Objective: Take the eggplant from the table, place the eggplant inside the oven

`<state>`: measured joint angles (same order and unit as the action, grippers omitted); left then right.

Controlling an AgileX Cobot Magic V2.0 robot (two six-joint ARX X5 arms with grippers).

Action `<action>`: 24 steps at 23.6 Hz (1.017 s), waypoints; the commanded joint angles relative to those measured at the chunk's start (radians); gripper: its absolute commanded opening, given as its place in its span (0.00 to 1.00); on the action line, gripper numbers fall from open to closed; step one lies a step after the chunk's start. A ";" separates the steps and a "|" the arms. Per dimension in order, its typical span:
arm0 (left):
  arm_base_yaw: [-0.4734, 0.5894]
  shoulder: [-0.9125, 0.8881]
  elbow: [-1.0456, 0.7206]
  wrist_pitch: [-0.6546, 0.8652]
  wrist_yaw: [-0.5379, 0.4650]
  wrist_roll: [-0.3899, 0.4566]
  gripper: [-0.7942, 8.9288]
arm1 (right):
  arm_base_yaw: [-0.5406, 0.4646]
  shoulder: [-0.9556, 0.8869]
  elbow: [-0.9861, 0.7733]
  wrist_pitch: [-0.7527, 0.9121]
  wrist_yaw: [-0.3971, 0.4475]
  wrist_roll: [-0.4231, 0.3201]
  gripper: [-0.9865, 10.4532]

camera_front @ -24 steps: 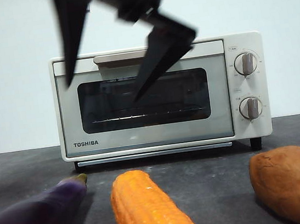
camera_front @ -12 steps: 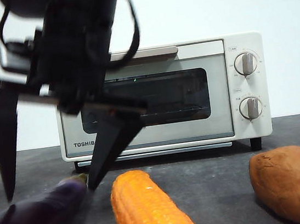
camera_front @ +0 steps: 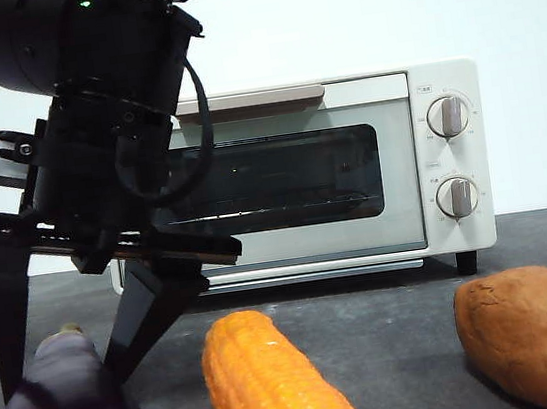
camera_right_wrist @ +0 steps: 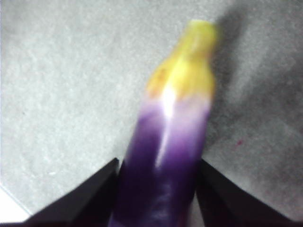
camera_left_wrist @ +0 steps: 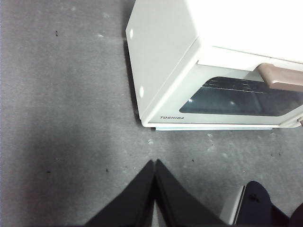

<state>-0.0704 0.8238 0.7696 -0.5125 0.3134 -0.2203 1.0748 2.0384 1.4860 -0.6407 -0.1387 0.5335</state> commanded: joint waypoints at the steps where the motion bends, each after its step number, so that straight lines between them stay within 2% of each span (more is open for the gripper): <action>1: -0.002 0.006 0.022 0.011 -0.007 0.029 0.09 | 0.016 0.026 0.055 -0.019 -0.004 0.017 0.23; 4: -0.002 0.006 0.024 0.012 -0.012 0.038 0.09 | 0.016 0.025 0.140 -0.134 -0.025 -0.013 0.23; 9: -0.001 0.006 0.097 0.012 -0.044 0.053 0.09 | 0.020 -0.008 0.327 -0.478 -0.016 -0.221 0.23; 13: -0.004 0.027 0.173 0.011 -0.037 0.051 0.09 | 0.028 -0.095 0.354 -0.671 0.003 -0.360 0.23; 15: -0.009 0.053 0.200 0.011 -0.019 0.048 0.09 | 0.031 -0.155 0.354 -0.748 0.080 -0.401 0.23; 16: -0.016 0.072 0.211 0.012 -0.014 0.047 0.09 | 0.037 -0.185 0.354 -0.775 0.144 -0.409 0.23; 18: -0.040 0.111 0.233 0.012 -0.001 0.045 0.09 | 0.043 -0.254 0.351 -0.776 0.244 -0.417 0.23; 22: -0.106 0.189 0.274 0.013 0.003 0.044 0.09 | 0.044 -0.368 0.351 -0.776 0.380 -0.417 0.23; 24: -0.146 0.231 0.300 0.013 0.002 0.044 0.09 | 0.044 -0.422 0.350 -0.776 0.421 -0.417 0.23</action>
<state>-0.2066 1.0370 1.0412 -0.5106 0.3111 -0.1814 1.1046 1.6222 1.8141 -1.3434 0.2657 0.1272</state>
